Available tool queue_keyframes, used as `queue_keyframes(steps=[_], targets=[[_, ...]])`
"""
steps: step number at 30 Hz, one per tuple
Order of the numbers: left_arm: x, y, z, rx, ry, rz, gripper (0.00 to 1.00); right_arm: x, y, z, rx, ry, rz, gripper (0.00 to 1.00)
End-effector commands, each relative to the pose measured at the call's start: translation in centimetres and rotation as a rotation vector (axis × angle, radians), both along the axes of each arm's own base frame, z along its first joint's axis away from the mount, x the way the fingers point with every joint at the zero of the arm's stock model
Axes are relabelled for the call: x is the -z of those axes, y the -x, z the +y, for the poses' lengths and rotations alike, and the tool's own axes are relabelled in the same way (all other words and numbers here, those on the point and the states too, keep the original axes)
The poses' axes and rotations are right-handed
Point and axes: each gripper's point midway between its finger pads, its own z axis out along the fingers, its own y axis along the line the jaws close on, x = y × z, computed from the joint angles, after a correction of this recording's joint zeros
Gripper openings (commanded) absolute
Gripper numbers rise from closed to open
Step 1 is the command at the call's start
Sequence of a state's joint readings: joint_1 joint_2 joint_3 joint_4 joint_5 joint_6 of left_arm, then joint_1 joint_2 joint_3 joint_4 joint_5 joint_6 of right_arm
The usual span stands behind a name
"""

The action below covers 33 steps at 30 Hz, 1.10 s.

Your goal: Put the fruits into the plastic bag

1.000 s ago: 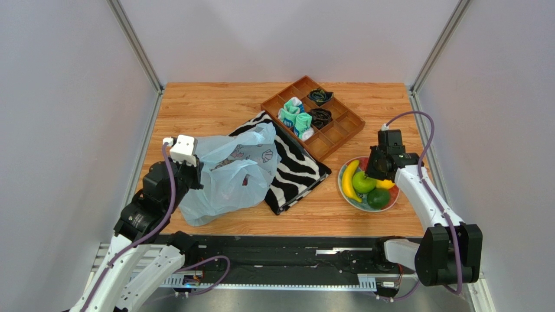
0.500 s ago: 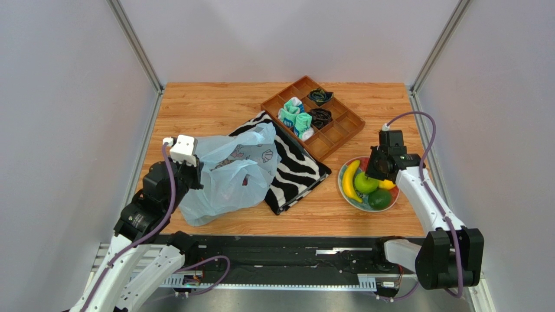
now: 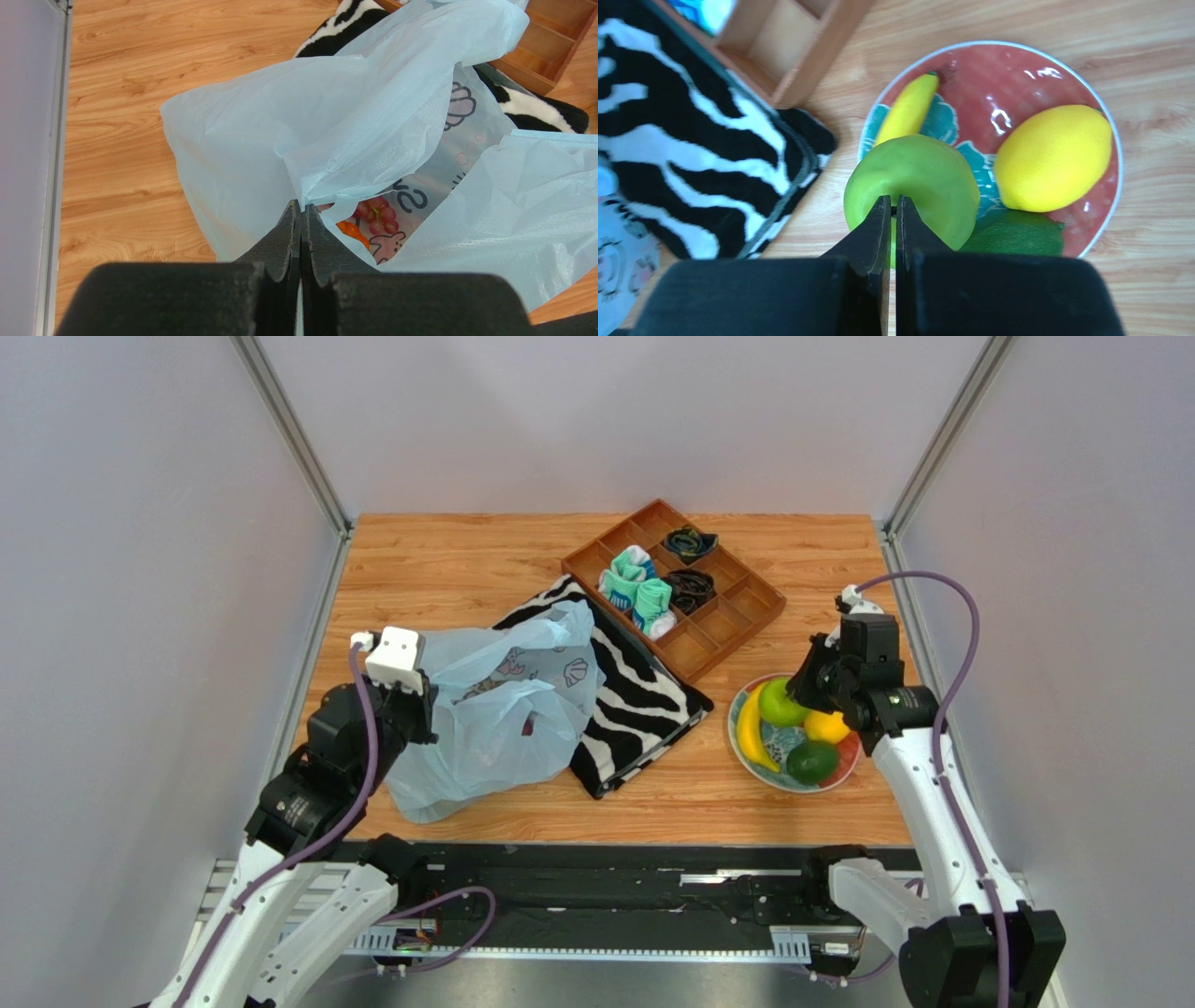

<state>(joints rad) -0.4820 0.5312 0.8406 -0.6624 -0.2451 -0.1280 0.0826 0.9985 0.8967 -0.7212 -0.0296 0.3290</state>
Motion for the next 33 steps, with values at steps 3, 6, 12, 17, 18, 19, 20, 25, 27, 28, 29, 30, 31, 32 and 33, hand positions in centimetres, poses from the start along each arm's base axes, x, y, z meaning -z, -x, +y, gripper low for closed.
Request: queue_keyframes(steps=[3,6,12,17,18,19,20,25,27,28,29,30,31,32,33], targets=[[-0.6,-0.1,-0.2,0.01,0.001,-0.019,0.0,-7.7,-1.1,6.6,-0.192,-0.223,-0.275,0.0],[-0.6,-0.2,-0.2,0.012,0.002,-0.021,0.0,-9.1,-1.4,10.8,-0.3,-0.287,-0.316,0.0],[-0.5,-0.1,-0.3,0.016,0.002,-0.018,0.0,-9.9,-1.9,19.5,-0.5,-0.293,-0.32,0.0],[-0.6,-0.1,-0.3,0.017,0.005,-0.019,0.0,-12.0,-1.9,24.9,-0.631,-0.341,-0.352,0.0],[-0.5,-0.1,-0.3,0.018,0.002,-0.017,0.0,-12.1,-1.5,26.0,-0.66,-0.349,-0.351,0.0],[-0.5,-0.2,-0.3,0.018,0.001,-0.016,0.0,-11.7,-1.7,26.9,-0.675,-0.351,-0.34,0.0],[-0.5,-0.2,-0.3,0.018,0.001,-0.016,0.0,-12.5,-1.6,27.8,-0.7,-0.367,-0.352,0.0],[-0.4,-0.2,-0.4,0.02,-0.002,-0.013,0.0,-12.5,-1.0,31.9,-0.79,-0.396,-0.346,0.0],[-0.4,-0.3,-0.4,0.02,-0.001,-0.013,0.0,-13.0,-0.6,33.4,-0.825,-0.41,-0.353,0.0],[-0.3,-0.3,-0.4,0.02,-0.003,-0.009,0.0,-12.7,-0.6,34.1,-0.838,-0.411,-0.345,0.0],[-0.4,-0.3,-0.4,0.02,-0.003,-0.012,0.0,-11.6,-0.6,34.9,-0.856,-0.406,-0.318,0.0],[-0.4,-0.3,-0.4,0.02,-0.002,-0.012,0.0,-11.0,-0.4,35.7,-0.875,-0.407,-0.3,0.0],[-0.3,-0.2,-0.4,0.02,-0.002,-0.01,0.0,-11.1,-0.1,36.4,-0.892,-0.417,-0.295,0.0],[-0.4,-0.2,-0.3,0.019,-0.003,-0.012,0.0,-9.7,0.1,37.3,-0.914,-0.414,-0.257,0.0],[-0.3,-0.2,-0.4,0.019,-0.001,-0.01,0.0,-9.3,0.7,38.0,-0.938,-0.416,-0.24,0.0]])
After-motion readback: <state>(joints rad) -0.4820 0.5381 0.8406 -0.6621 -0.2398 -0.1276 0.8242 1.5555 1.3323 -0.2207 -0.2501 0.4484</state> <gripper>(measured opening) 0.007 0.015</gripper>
